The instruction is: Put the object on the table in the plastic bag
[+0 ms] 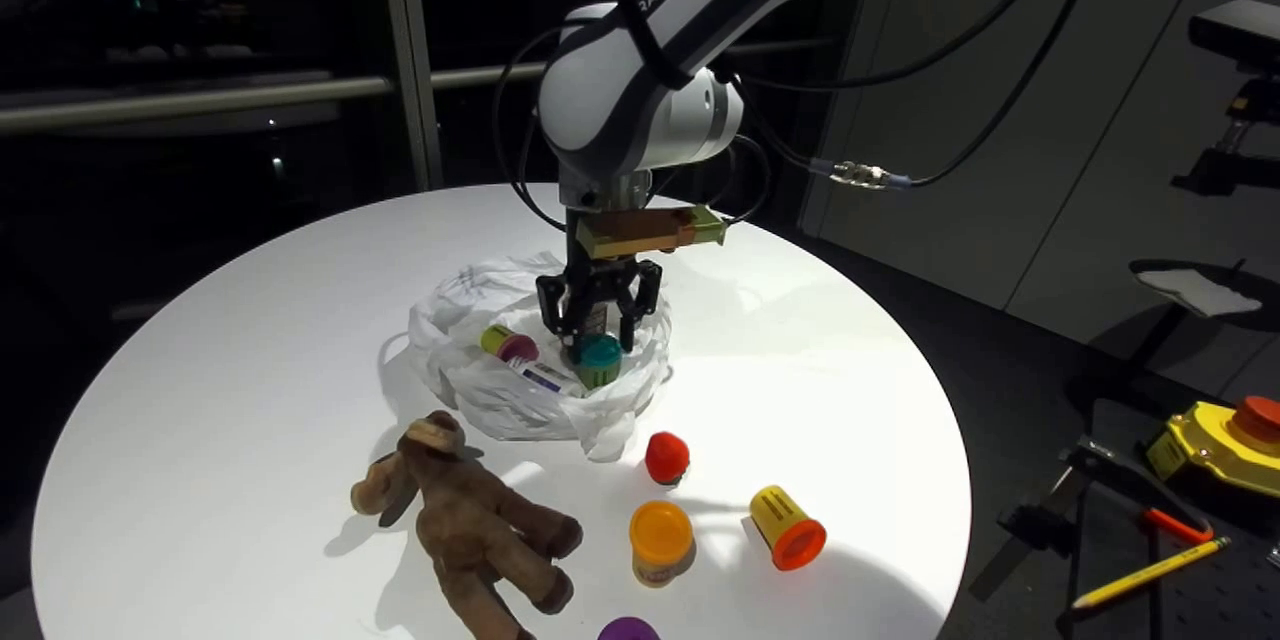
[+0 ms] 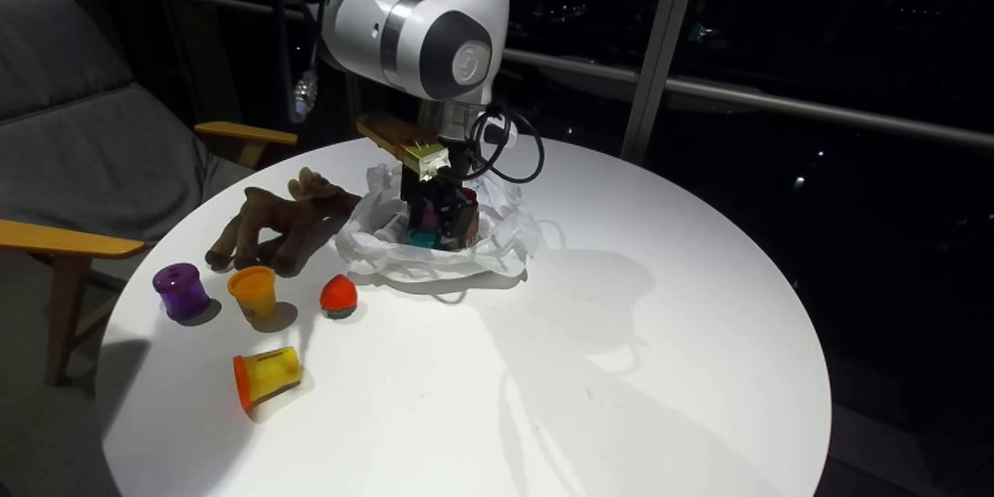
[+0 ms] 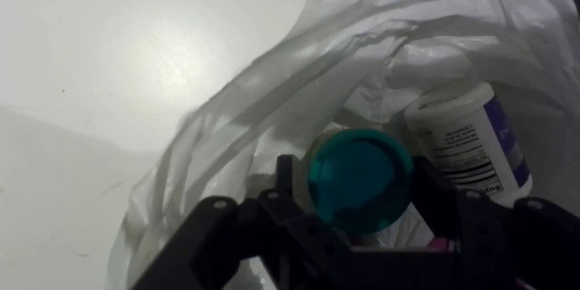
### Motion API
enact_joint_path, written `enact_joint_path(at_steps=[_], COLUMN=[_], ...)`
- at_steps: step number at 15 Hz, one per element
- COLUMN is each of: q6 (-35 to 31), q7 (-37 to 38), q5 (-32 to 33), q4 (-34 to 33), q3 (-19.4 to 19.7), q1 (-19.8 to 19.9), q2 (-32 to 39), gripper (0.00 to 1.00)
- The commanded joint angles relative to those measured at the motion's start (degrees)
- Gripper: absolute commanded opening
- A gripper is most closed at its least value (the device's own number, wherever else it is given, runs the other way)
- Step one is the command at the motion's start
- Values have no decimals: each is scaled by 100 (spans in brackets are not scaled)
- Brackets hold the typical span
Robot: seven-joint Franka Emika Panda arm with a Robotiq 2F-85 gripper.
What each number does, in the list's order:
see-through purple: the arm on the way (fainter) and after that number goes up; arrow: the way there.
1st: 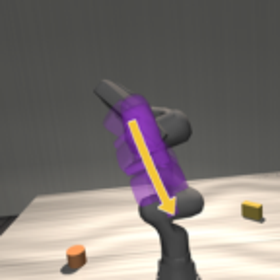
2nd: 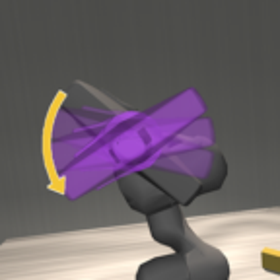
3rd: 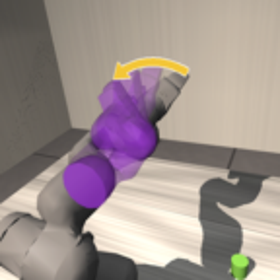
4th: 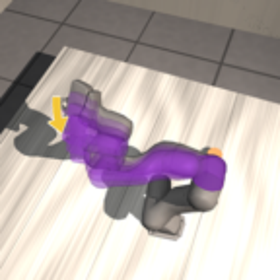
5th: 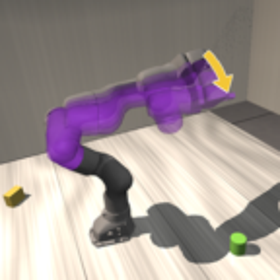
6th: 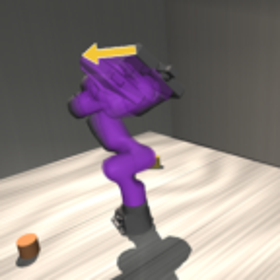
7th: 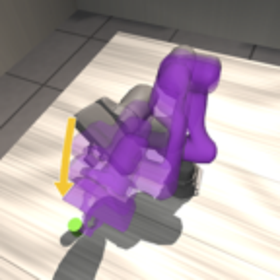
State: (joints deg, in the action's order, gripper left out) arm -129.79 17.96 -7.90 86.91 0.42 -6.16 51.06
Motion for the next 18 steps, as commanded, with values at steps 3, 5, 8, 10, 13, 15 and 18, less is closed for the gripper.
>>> enact_joint_path(at_steps=[3,5,8,10,13,15,18], q6=[-93,-149,-433,-520,-682,-715,-842], q7=[-202,-142,40,117,118,-12,-223], q5=[-7,-7,-48,-175,-303,-481,-603], q4=[472,892,1756,2309,3223,3804,4581], q3=[-51,-23,32,-11,-43,-74,-89], q1=[65,39,13,65,116,205,289], q2=[-790,-1247,-2014,-2454,-2981,-3205,-3389], gripper=[100,100,100,100,100,100,100])
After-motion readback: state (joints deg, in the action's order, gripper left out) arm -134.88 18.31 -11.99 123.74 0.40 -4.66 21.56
